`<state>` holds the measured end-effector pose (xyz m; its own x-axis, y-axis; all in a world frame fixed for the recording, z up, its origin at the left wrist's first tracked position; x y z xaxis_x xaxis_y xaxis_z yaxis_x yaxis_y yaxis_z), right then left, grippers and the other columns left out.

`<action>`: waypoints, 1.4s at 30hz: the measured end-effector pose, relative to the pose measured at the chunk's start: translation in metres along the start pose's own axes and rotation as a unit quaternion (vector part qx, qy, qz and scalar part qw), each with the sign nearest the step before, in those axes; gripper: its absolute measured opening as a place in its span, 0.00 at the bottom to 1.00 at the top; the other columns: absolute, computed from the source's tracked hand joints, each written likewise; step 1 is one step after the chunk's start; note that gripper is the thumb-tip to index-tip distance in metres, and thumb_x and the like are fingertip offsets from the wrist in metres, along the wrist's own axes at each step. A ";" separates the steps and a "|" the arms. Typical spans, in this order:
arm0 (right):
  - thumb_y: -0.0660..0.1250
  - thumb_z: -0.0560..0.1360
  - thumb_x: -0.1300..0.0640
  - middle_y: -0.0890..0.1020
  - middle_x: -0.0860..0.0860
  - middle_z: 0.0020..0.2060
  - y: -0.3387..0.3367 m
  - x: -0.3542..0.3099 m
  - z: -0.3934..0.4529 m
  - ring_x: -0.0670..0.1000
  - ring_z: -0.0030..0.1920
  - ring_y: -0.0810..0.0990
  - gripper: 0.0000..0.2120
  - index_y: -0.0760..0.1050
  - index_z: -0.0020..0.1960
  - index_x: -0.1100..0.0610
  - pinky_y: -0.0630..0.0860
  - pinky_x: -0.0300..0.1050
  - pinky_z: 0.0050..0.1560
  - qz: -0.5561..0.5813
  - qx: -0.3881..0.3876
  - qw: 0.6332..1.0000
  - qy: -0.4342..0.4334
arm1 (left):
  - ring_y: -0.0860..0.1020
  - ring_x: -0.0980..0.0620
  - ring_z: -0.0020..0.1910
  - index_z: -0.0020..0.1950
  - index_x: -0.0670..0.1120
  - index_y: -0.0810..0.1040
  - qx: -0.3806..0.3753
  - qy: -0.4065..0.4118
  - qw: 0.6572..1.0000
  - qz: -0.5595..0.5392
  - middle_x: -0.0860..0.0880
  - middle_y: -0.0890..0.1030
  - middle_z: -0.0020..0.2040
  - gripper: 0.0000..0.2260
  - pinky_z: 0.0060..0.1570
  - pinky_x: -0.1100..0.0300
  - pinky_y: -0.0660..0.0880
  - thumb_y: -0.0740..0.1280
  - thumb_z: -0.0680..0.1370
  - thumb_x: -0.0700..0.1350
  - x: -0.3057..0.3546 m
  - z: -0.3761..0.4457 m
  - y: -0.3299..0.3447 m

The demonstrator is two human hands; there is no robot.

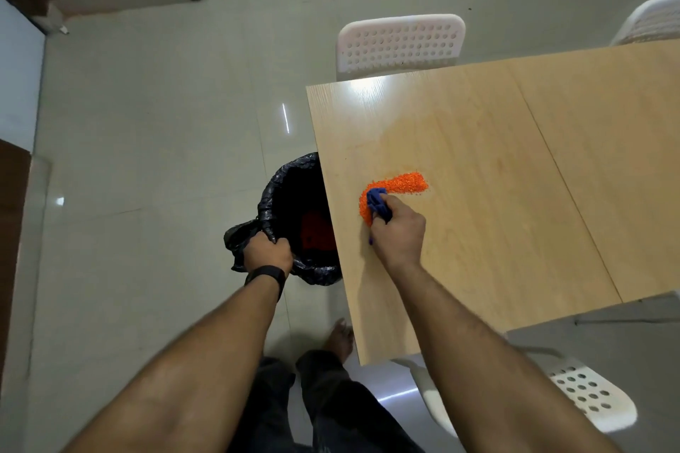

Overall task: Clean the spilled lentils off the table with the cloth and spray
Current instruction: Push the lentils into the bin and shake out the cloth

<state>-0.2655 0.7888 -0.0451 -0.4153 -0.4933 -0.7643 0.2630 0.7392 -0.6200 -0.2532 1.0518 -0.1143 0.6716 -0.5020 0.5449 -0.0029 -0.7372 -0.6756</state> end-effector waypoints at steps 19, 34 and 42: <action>0.71 0.76 0.66 0.85 0.42 0.48 -0.004 -0.025 0.012 0.35 0.48 0.81 0.17 0.85 0.63 0.56 0.71 0.22 0.52 0.091 0.023 0.995 -0.026 | 0.80 0.38 0.48 0.51 0.37 0.80 -0.005 -0.003 1.000 -0.019 0.39 0.82 0.47 0.06 0.50 0.51 0.76 0.67 0.79 0.39 0.009 0.010 -0.003; 0.66 0.76 0.63 0.87 0.51 0.56 -0.048 0.020 0.063 0.51 0.56 0.83 0.22 0.82 0.67 0.52 0.73 0.36 0.59 -0.011 0.085 0.994 0.066 | 0.76 0.42 0.44 0.45 0.41 0.76 -0.001 0.002 1.000 -0.021 0.42 0.78 0.43 0.03 0.46 0.55 0.70 0.67 0.79 0.38 0.026 0.011 0.009; 0.68 0.76 0.63 0.87 0.51 0.55 0.005 -0.005 0.032 0.50 0.54 0.84 0.21 0.82 0.68 0.53 0.76 0.38 0.63 0.029 0.034 0.998 0.038 | 0.76 0.42 0.44 0.48 0.39 0.77 0.000 0.010 1.000 -0.013 0.42 0.78 0.44 0.03 0.47 0.54 0.72 0.67 0.79 0.39 0.024 0.020 0.008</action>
<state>-0.2347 0.7807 -0.0502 -0.4610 -0.4122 -0.7858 0.3461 0.7319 -0.5870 -0.2222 1.0422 -0.1165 0.6559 -0.4922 0.5723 0.0136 -0.7503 -0.6609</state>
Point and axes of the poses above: each hand's wrist, its own z-axis towards the middle knuckle, its own y-axis out of the palm, x = y × z, the point moved 5 cm from there along z, towards the middle knuckle
